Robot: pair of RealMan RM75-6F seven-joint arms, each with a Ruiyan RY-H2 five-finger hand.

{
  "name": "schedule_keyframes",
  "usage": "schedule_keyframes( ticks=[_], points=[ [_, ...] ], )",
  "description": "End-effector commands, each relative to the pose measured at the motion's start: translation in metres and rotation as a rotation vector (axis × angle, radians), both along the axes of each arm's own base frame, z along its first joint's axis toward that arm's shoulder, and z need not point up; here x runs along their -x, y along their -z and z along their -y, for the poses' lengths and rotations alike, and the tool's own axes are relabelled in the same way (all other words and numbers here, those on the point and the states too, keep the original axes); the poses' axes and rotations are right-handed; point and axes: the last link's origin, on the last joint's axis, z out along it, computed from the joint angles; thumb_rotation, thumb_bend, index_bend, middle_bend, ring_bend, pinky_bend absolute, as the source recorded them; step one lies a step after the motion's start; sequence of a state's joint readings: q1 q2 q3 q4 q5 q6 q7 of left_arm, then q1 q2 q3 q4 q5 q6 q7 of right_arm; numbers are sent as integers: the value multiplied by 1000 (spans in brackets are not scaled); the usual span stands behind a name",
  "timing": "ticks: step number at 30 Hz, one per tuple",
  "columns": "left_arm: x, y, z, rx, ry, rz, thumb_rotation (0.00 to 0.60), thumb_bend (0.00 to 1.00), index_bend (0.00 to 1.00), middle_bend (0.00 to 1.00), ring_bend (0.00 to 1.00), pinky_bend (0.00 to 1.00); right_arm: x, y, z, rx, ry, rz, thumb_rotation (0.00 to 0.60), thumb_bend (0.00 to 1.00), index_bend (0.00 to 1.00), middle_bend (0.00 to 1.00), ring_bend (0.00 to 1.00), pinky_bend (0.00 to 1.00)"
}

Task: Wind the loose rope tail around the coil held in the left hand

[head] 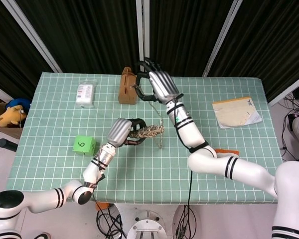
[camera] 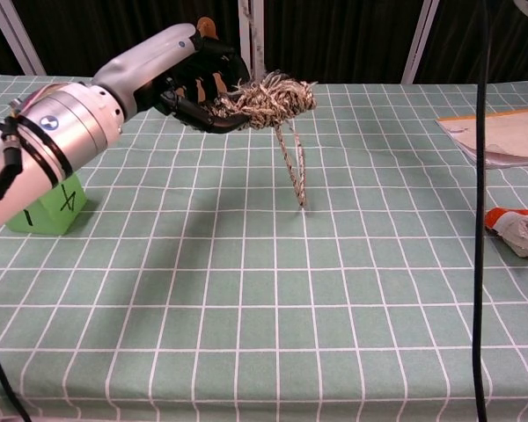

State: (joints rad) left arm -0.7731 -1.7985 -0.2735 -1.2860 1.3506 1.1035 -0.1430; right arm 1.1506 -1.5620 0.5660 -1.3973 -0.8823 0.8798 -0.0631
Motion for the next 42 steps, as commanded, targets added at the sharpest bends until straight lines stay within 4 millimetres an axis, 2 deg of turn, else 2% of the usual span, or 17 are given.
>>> schedule_keyframes(
  ticks=[1, 7, 13, 19, 27, 31, 35, 42],
  points=[
    [1, 4, -13, -47, -80, 16, 600, 410, 757, 746, 654, 699, -21, 7, -18, -48, -42, 33, 600, 397, 907, 178, 0, 0],
    [22, 0, -32, -128, -291, 101, 600, 409, 756, 746, 654, 695, -24, 4, -44, -70, -86, 62, 600, 417, 911, 179, 0, 0],
    [36, -7, -41, -142, -388, 161, 600, 410, 758, 750, 657, 695, -18, -6, -57, -70, -103, 106, 600, 428, 917, 180, 0, 0],
    [49, -14, -46, -163, -451, 204, 600, 410, 758, 749, 656, 695, -3, -16, -67, -77, -96, 157, 600, 430, 920, 183, 0, 0],
    [62, -32, -56, -164, -559, 360, 600, 410, 758, 748, 656, 697, 25, -30, -102, -120, -128, 223, 600, 438, 921, 185, 0, 0],
    [71, -44, -55, -171, -579, 415, 600, 410, 759, 750, 657, 699, 54, -44, -122, -117, -111, 305, 600, 441, 930, 192, 0, 0],
    [80, -54, -50, -165, -602, 494, 600, 409, 759, 750, 657, 699, 99, -55, -142, -103, -52, 402, 600, 454, 944, 199, 0, 0],
    [87, -73, -41, -118, -608, 659, 600, 409, 759, 750, 658, 699, 182, -57, -169, -98, 127, 518, 600, 456, 958, 199, 0, 0]
  ],
)
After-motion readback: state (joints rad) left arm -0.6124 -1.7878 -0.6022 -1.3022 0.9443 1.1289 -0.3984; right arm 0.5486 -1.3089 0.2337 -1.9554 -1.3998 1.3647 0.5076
